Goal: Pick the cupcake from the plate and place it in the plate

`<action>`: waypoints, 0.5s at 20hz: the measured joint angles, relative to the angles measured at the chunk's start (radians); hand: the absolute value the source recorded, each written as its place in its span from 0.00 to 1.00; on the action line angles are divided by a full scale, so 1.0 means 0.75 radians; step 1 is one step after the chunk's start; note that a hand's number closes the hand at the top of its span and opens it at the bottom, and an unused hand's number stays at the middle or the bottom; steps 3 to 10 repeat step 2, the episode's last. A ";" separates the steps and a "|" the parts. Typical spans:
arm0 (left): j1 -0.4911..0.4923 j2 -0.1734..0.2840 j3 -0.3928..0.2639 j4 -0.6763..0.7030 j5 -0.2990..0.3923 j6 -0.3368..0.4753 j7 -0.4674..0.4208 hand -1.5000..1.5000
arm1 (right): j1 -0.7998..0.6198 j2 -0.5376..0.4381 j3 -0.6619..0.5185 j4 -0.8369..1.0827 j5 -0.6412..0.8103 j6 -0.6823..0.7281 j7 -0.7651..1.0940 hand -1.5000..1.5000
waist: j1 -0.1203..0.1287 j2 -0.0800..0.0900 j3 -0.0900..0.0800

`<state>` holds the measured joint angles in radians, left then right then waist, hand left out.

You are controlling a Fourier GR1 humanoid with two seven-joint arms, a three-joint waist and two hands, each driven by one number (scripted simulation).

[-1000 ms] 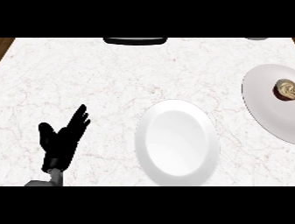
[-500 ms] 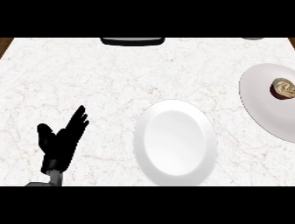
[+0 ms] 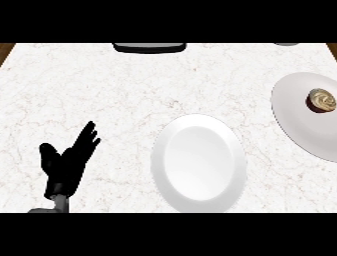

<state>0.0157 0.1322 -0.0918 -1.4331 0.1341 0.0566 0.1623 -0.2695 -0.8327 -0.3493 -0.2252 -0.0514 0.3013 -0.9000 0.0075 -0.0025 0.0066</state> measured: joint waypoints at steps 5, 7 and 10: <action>-0.006 0.004 0.011 0.008 0.008 -0.015 0.002 0.50 | 0.002 -0.010 0.001 0.001 0.003 -0.002 0.002 0.00 | 0.000 0.000 0.000; -0.006 0.004 0.011 0.008 0.008 -0.015 0.002 0.50 | 0.002 -0.010 0.001 0.001 0.003 -0.002 0.002 0.00 | 0.000 0.000 0.000; -0.006 0.004 0.011 0.008 0.008 -0.015 0.002 0.50 | 0.002 -0.010 0.001 0.001 0.003 -0.002 0.002 0.00 | 0.000 0.000 0.000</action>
